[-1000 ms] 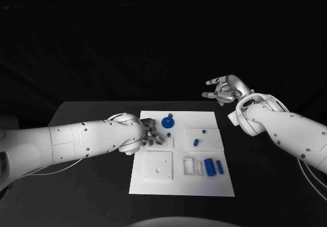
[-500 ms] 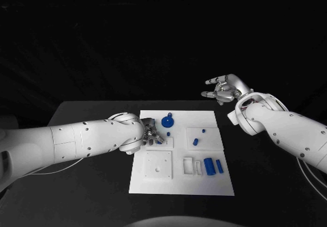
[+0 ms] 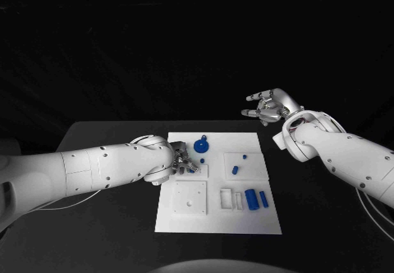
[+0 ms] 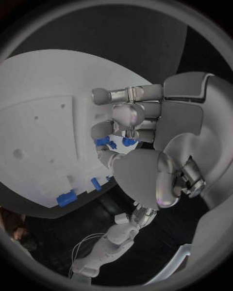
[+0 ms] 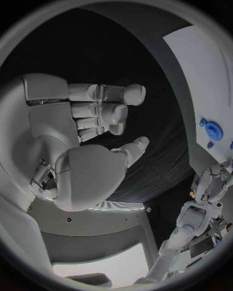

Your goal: Assemble the parts on the task board

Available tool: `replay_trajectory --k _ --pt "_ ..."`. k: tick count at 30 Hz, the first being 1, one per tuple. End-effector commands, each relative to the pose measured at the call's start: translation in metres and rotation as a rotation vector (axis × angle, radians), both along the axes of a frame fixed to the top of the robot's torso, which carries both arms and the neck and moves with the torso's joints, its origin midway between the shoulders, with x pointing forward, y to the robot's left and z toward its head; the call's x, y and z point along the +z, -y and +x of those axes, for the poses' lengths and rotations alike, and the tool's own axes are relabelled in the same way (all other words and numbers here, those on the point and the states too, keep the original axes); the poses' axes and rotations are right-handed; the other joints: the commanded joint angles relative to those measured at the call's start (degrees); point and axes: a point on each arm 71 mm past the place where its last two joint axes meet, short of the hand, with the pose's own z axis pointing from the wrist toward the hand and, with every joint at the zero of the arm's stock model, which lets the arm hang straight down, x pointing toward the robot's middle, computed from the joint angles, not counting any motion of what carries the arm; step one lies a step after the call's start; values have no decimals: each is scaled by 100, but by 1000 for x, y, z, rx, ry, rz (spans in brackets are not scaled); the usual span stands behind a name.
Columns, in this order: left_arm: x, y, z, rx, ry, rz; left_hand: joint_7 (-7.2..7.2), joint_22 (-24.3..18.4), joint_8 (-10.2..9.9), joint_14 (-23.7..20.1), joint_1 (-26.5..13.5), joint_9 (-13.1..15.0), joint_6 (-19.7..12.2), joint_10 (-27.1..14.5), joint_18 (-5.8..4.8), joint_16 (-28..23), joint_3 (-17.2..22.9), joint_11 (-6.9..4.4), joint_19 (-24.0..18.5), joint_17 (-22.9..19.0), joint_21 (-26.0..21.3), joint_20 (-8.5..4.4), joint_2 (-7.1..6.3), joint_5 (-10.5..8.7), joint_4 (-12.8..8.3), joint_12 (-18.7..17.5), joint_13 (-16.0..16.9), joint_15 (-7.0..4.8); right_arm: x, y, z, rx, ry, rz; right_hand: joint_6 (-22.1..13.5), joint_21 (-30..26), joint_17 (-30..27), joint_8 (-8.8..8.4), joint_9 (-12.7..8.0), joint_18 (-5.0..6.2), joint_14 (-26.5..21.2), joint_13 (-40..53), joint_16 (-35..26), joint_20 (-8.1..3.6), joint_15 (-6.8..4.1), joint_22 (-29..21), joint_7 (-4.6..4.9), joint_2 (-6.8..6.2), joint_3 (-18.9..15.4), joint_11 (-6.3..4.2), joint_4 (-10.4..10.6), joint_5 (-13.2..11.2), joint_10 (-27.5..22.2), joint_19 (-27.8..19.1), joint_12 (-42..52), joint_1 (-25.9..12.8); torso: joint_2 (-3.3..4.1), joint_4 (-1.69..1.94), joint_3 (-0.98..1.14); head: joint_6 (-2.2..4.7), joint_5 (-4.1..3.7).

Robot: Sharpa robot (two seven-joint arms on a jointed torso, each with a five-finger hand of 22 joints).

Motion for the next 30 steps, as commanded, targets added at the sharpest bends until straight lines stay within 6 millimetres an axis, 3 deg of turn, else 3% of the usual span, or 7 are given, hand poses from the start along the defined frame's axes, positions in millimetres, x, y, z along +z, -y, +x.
replay_trajectory --k 1,5,15,19,22,26,30 --pt "-5 6 -4 -22 -28 -2 -277 74 20 -8 -5 -27 295 342 72 -5 41 -213 59 -7 -35 6 -113 -165 3 -11 6 -40 0 -1 0 13 -3 -7 53 -21 -9 7 6 33 -29 -5 -28 33 8 272 2 14 -12 -6 -37 5 -43 175 -20 -43 1 4 -3 -6 -4" --pt "-6 5 -4 -21 -28 -1 -293 82 19 -10 78 -52 327 337 57 -10 -159 -219 72 -20 -66 -2 -178 -518 268 -5 7 -44 0 -1 0 13 -3 -7 45 -26 -10 6 6 34 -30 -10 -29 34 8 271 2 11 -16 -6 -33 8 -46 175 -24 -51 -2 3 -2 -2 -9" --pt "-5 4 -2 -9 -17 -5 -295 92 25 -40 416 -37 365 313 22 -23 -472 -215 81 -70 -115 -26 -457 -819 1022 20 11 -51 0 -1 0 12 -2 -7 44 -37 -16 8 7 35 -32 -12 -36 34 8 269 2 15 -15 -6 -37 -7 -46 175 -25 -37 -1 3 -3 -5 -11" --pt "-5 3 -2 -3 -11 -6 -292 92 29 -44 453 -1 378 310 18 -24 -503 -215 82 -77 -120 -31 -511 -965 1175 26 11 -51 0 -1 0 12 -1 -7 44 -37 -16 8 7 35 -32 -12 -36 34 8 269 2 15 -15 -6 -37 -7 -46 175 -25 -37 0 3 -4 -6 -14" --pt "-5 2 -1 2 -6 -7 -287 92 33 -49 441 26 393 309 13 -29 -524 -212 82 -88 -123 -36 -534 -1274 1264 28 11 -50 0 -1 0 11 -1 -6 20 -47 -13 5 5 37 -30 -23 -35 34 8 268 5 11 -18 -4 -35 -3 -54 174 -36 -51 -1 3 -4 2 -12" --pt "-5 1 -1 6 -1 -7 -284 91 30 -51 455 65 408 306 7 -32 -536 -209 83 -97 -130 -41 -632 -1375 1453 29 8 -50 0 -1 0 11 0 -6 8 -51 -20 5 5 38 -34 -30 -42 36 10 267 5 6 -21 -3 -27 1 -58 173 -42 -57 -1 2 -6 9 -12" --pt "-5 0 -1 9 7 -2 -269 92 31 -63 400 110 430 299 3 -44 -547 -198 83 -122 -135 -44 -774 -1806 1695 34 10 -46 0 0 0 10 1 -6 7 -49 -19 5 5 38 -33 -27 -41 36 10 268 5 3 -26 -3 -21 9 -55 175 -39 -63 1 2 -7 12 -9"
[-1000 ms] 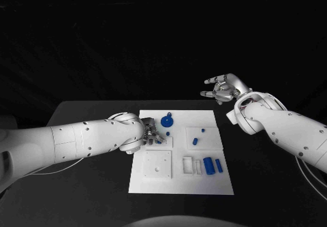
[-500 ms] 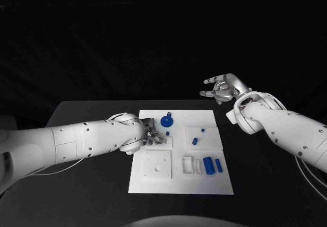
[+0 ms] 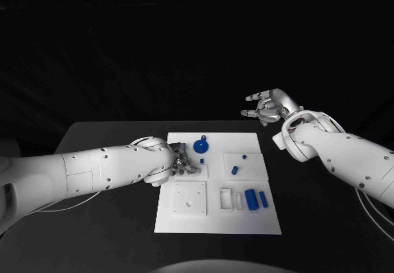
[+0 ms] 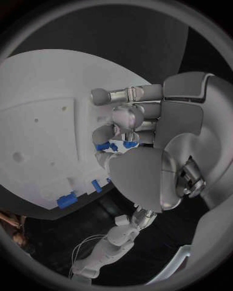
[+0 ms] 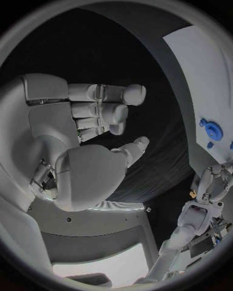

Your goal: Assemble the parts on the task board

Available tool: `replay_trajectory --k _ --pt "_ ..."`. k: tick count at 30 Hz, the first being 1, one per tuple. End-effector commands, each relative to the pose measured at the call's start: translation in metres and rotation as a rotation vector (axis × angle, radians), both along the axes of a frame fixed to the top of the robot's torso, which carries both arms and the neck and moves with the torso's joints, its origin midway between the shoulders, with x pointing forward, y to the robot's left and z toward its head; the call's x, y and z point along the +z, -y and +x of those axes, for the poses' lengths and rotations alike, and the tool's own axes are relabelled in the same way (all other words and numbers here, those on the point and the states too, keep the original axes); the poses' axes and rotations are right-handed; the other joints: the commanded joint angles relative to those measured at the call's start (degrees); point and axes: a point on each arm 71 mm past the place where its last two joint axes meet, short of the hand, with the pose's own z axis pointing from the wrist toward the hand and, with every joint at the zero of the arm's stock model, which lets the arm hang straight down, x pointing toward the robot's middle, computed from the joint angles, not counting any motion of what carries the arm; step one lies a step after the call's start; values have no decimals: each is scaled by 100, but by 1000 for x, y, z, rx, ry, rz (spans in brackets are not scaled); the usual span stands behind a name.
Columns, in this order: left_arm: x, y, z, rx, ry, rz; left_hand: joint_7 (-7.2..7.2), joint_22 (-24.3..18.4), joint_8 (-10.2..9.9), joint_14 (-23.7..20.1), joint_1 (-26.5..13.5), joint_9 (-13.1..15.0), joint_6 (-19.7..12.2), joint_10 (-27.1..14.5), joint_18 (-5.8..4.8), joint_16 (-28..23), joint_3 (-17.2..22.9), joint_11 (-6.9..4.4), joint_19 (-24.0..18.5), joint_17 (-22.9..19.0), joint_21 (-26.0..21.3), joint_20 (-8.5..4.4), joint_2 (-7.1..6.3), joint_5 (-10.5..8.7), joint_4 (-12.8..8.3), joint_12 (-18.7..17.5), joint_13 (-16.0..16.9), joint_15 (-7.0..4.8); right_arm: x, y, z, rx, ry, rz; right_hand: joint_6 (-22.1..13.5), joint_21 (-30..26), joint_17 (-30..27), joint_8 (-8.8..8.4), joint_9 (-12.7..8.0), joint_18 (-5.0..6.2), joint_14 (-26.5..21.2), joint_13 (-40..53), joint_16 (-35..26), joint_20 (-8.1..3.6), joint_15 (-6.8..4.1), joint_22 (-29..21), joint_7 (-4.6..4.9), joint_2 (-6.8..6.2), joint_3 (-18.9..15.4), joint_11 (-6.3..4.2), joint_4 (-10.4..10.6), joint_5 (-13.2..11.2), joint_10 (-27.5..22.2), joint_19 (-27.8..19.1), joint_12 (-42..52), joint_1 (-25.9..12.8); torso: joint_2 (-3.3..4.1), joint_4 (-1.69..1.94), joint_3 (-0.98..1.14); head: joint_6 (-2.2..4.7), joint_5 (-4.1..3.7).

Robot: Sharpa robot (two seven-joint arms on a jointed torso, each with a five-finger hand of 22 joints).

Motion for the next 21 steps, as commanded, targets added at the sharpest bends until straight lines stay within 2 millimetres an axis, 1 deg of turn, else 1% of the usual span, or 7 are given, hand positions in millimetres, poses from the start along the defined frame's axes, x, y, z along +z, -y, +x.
replay_trajectory --k 1,2,3,8,9,12,21 --pt "-1 1 -1 -2 10 -3 45 95 -14 -19 -60 28 -3 62 -11 -49 -24 0 10 -34 -34 -16 -113 -229 121 38 7 45 0 -1 0 10 2 -5 7 -18 -9 5 6 44 -33 -2 -18 36 10 268 6 3 -10 12 -5 9 -41 175 -17 -63 1 -2 0 10 2" --pt "-1 0 -1 -2 11 -2 47 96 -11 -18 -76 35 3 61 -13 -46 -30 0 11 -30 -33 -17 -131 -350 141 40 8 45 0 -1 0 10 3 -5 0 -32 -16 5 5 45 -36 -15 -26 36 11 265 6 1 -12 11 1 17 -50 173 -29 -66 1 -2 0 10 2" --pt "-1 0 -2 -2 11 -1 59 96 -7 -17 -194 49 16 60 -16 -44 -64 7 11 -29 -32 -19 -196 -695 183 46 10 48 0 0 0 9 3 -6 -4 -38 -19 5 5 46 -38 -21 -30 37 11 264 6 0 -13 11 3 21 -54 172 -35 -67 0 -3 -1 11 -4" --pt "0 -3 -3 -3 11 -1 65 96 -17 -22 -408 74 9 48 -23 -48 -192 11 14 -41 -32 -29 -313 -1088 200 54 13 47 0 1 -1 7 4 -6 -15 -46 -21 4 5 46 -38 -30 -32 37 11 262 6 -6 -20 11 13 28 -55 171 -43 -73 -1 4 -1 16 -11" --pt "0 -3 -3 -2 11 -2 64 94 -18 -25 -435 77 6 43 -26 -50 -384 10 11 -45 -35 -31 -303 -986 204 56 13 46 0 1 -1 7 5 -5 -22 -43 -25 4 5 46 -38 -44 -37 36 10 263 7 -6 -19 10 16 32 -57 173 -54 -58 -2 4 -1 20 -13" --pt "1 -4 -3 0 12 -5 64 94 -21 -28 -489 74 4 37 -33 -54 -525 12 12 -53 -38 -36 -312 -1017 214 59 11 44 0 1 -1 6 6 -5 -32 -50 -28 4 4 46 -38 -51 -41 36 10 262 8 -12 -19 10 14 32 -60 173 -59 -50 -3 6 -3 30 -9" --pt "13 -6 0 18 32 -24 63 93 -22 -26 -510 69 2 36 -39 -54 -541 8 22 -54 -39 -52 -302 -1020 216 61 9 35 -1 3 -1 1 5 -6 -47 -31 -10 3 4 47 -25 -48 -22 33 8 268 9 -16 -30 11 32 46 -43 185 -48 -61 1 8 -4 56 17"
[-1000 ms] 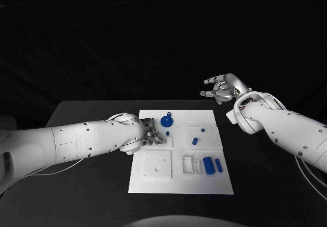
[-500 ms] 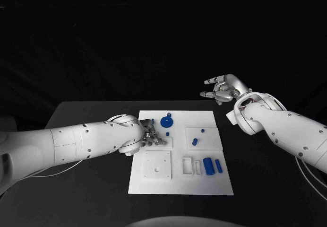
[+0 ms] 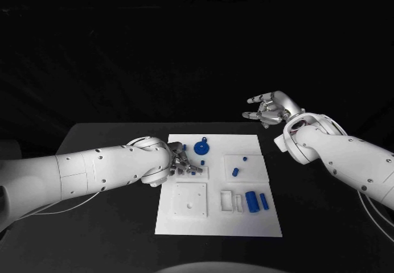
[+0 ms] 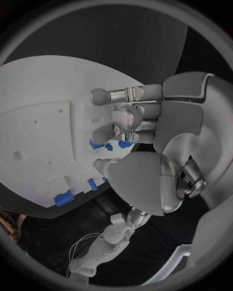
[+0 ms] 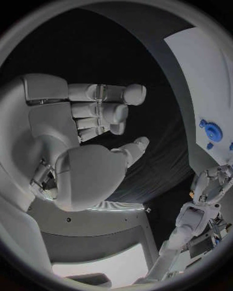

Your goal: Assemble the parts on the task board

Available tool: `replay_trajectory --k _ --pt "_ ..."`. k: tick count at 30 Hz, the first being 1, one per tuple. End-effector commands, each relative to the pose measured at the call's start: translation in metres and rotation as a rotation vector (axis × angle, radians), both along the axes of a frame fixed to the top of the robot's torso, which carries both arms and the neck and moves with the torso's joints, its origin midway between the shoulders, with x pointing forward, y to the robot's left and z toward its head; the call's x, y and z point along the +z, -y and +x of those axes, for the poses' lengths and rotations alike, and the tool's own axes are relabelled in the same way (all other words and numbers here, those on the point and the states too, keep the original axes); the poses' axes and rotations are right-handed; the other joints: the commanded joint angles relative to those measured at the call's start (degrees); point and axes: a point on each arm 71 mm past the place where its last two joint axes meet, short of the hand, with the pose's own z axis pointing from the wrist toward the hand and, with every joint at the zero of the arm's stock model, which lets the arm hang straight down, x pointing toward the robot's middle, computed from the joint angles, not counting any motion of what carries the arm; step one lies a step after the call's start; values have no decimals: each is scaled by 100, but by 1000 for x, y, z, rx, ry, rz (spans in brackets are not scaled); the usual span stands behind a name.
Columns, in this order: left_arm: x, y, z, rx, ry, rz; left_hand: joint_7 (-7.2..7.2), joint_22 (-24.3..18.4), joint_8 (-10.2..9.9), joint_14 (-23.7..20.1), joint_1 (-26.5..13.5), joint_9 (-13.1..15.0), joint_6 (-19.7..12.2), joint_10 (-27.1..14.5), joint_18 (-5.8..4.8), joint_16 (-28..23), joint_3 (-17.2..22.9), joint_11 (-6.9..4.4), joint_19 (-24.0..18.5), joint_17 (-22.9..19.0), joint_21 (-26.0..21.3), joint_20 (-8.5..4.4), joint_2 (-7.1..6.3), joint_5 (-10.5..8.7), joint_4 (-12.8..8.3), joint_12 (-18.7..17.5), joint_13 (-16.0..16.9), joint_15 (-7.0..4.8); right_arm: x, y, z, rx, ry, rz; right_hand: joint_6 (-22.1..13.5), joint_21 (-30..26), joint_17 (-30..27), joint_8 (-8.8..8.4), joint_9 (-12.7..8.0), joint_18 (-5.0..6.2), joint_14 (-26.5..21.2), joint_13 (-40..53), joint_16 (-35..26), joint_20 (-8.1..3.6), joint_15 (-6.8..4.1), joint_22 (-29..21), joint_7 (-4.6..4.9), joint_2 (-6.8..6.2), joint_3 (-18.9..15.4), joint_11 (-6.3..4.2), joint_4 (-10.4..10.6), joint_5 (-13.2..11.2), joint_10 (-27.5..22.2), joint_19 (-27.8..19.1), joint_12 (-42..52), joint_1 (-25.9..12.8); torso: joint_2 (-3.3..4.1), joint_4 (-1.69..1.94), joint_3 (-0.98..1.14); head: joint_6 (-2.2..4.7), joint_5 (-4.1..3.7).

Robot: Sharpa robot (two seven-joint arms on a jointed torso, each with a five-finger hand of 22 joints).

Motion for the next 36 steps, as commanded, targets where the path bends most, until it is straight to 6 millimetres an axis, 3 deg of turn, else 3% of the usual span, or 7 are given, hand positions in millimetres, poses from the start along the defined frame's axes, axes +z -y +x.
replay_trajectory --k 1,8,14,20,26,34,36 --pt "6 1 2 5 17 -6 19 94 -20 -5 -41 -3 -13 36 -45 -29 -19 7 5 -5 -18 -37 7 -11 1 22 3 11 0 0 0 5 5 -4 -47 -1 6 3 4 80 -25 1 1 33 8 268 9 -16 -7 -12 8 17 -24 185 -25 -61 4 0 -1 12 1" --pt "24 1 9 20 31 -47 20 92 -24 -13 -53 -7 -21 28 -56 -43 1 5 4 -24 -26 -46 36 -18 1 18 0 8 0 1 0 2 5 -5 -55 -19 2 4 4 86 -28 -5 -7 36 9 264 8 -18 -30 -13 32 26 -28 184 -27 -60 5 -5 2 28 9" --pt "52 -7 28 44 48 -68 33 89 -33 -46 70 -38 -48 1 -65 -69 96 19 -26 -65 -54 -33 134 151 -10 11 -5 21 -1 2 0 -1 4 -5 -55 -19 2 4 4 86 -28 -5 -7 36 9 264 8 -18 -30 -13 32 26 -28 184 -27 -60 7 -9 3 74 28" --pt "70 -20 58 94 58 -59 45 96 -24 -79 242 -53 -90 -39 -62 -54 107 29 -47 -64 -74 -19 249 592 -49 40 10 32 -1 3 1 -6 1 0 -46 -23 4 4 5 86 -25 -10 -7 35 8 264 8 -15 -33 -14 44 28 -26 186 -27 -50 25 -13 10 112 57" --pt "76 -30 78 134 79 -38 24 102 -4 -83 347 63 -123 -64 -78 -2 46 13 -45 -18 -59 -39 310 1333 -77 99 33 19 1 4 2 -9 2 8 -39 -6 11 4 5 84 -19 -4 -1 33 6 269 8 -12 -30 -14 48 37 -16 193 -17 -49 54 -42 -10 128 80" --pt "76 -36 96 140 94 27 26 100 -12 -119 333 286 -181 -112 -93 -3 42 17 -63 -66 -55 -50 388 1437 -97 133 29 16 4 3 3 -13 7 16 -39 -6 11 4 5 84 -19 -4 -1 33 6 269 8 -12 -30 -14 48 37 -16 193 -17 -49 109 -78 -9 144 125" --pt "75 -37 99 137 85 43 21 100 -9 -135 361 336 -208 -131 -101 -5 31 16 -71 -78 -59 -56 435 1723 -146 137 29 12 6 3 3 -13 9 19 -34 -8 11 5 5 85 -16 -3 -2 32 5 268 7 -18 -30 -15 44 39 -13 194 -14 -45 131 -95 -16 157 145"
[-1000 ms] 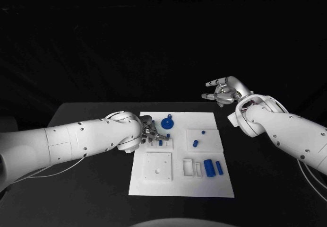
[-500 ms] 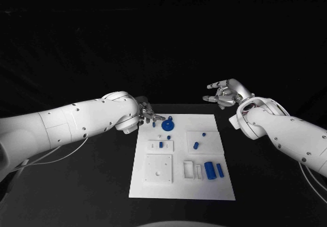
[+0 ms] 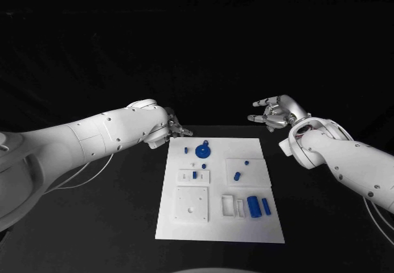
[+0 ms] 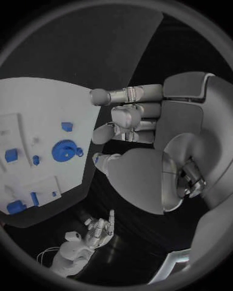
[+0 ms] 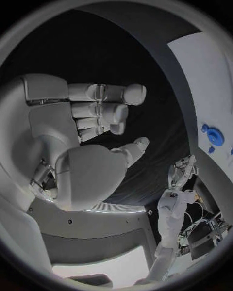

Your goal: Assemble the parts on the task board

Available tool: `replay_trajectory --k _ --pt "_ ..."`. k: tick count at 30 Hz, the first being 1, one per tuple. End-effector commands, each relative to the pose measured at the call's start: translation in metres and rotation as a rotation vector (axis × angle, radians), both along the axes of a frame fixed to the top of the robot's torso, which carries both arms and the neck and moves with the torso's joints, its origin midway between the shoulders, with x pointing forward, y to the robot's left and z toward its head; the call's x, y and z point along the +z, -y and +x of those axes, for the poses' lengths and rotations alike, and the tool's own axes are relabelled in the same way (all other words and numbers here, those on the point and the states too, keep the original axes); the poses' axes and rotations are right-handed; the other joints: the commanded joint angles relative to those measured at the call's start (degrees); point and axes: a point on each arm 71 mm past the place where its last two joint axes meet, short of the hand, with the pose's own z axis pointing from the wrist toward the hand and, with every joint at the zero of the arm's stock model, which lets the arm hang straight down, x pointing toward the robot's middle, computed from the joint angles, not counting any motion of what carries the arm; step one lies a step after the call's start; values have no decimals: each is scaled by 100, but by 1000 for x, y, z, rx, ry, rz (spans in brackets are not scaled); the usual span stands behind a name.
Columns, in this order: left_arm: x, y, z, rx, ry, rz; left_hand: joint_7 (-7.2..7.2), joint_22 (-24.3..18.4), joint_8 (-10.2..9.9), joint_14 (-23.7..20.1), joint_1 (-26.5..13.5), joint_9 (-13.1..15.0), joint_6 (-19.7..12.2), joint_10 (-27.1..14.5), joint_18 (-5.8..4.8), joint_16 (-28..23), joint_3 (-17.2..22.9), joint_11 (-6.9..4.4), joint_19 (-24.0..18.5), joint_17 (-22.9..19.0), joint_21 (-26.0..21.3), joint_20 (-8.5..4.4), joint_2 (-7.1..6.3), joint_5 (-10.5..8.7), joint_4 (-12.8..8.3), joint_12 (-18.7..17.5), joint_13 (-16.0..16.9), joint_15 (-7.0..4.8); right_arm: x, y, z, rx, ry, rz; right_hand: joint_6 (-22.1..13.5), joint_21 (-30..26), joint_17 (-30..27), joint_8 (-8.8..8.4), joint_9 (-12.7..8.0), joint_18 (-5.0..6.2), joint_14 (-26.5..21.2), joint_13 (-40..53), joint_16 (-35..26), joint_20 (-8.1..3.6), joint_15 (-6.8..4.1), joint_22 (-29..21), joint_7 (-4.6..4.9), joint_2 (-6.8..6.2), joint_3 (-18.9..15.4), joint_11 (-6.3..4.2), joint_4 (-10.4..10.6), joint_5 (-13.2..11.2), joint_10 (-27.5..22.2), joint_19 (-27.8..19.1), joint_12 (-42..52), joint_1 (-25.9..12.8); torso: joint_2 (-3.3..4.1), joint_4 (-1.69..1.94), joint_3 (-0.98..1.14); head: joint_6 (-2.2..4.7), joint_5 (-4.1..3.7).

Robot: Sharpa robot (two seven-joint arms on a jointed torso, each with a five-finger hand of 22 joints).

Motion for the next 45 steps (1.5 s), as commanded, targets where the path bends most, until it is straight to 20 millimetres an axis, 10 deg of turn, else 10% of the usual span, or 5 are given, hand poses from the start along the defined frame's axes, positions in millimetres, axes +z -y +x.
replay_trajectory --k 1,18,26,45 --pt "-3 2 4 -56 -35 39 -7 97 -8 -65 5 58 -66 -52 -105 12 -19 6 -33 -21 -6 -16 80 176 -66 27 3 10 2 -2 0 4 4 5 -16 -8 5 5 6 90 -16 1 -2 32 5 268 -12 -18 -7 -16 21 39 -15 194 -15 -45 57 -40 -11 17 34" --pt "-21 -2 11 -86 -134 91 28 95 -23 -217 -114 119 -208 -205 -133 13 -125 38 -100 -162 -63 -10 265 107 -270 98 4 31 9 -7 1 11 16 18 -4 18 17 6 6 90 -7 7 8 31 3 274 -14 -14 -4 -18 10 30 -4 201 -5 -37 167 -117 -21 39 66" --pt "-26 -2 10 -93 -162 86 60 98 -17 -263 -231 158 -214 -248 -135 27 4 59 -106 -221 -95 -2 68 -552 -35 137 -20 44 10 -8 1 13 19 20 -4 18 17 6 6 90 -7 7 8 31 3 274 -14 -14 -4 -18 10 30 -4 201 -5 -37 169 -116 -27 27 63" --pt "-31 -3 6 -111 -214 76 67 100 -23 -323 -232 136 -278 -311 -143 53 -60 65 -129 -283 -116 3 266 -459 -287 183 -42 51 10 -7 2 10 17 19 -6 20 18 5 6 88 -5 6 6 31 3 273 -13 -9 -6 -18 4 34 -1 201 -6 -45 170 -108 -30 15 49"
